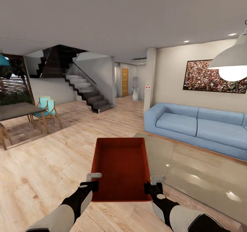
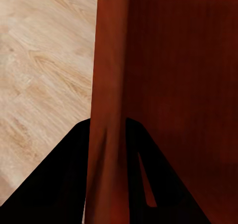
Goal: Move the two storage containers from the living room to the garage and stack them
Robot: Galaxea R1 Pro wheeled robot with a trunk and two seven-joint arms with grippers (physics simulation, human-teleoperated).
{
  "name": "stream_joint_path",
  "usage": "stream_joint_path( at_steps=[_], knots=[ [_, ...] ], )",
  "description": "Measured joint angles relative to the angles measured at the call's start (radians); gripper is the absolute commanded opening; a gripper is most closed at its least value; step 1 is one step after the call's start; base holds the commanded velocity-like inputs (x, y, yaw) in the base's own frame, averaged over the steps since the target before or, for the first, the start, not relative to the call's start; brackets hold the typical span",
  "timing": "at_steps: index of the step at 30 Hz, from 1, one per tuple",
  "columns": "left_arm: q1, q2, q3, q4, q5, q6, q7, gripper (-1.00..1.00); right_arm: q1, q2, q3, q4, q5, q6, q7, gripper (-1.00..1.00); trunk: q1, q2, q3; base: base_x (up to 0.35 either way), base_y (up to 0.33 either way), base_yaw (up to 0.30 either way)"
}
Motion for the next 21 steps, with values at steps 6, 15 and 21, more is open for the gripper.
stream_joint_path(
  at_steps=[6, 15, 21],
  knots=[
    [0.001, 0.000, 0.001, 0.000, -0.001, 0.000, -0.001, -1.00, 0.000, 0.000, 0.000, 0.000, 0.000, 0.000, 0.000, -1.00, 0.000, 0.000, 0.000, 0.000, 0.000, 0.300],
    [0.000, 0.000, 0.001, 0.000, -0.001, 0.000, -0.001, -1.00, 0.000, 0.000, 0.000, 0.000, 0.000, 0.000, 0.000, -1.00, 0.000, 0.000, 0.000, 0.000, 0.000, 0.300],
    [0.001, 0.001, 0.002, 0.000, -0.001, 0.000, -0.003, -1.00, 0.000, 0.000, 0.000, 0.000, 0.000, 0.000, 0.001, -1.00, 0.000, 0.000, 0.000, 0.000, 0.000, 0.300]
  ],
)
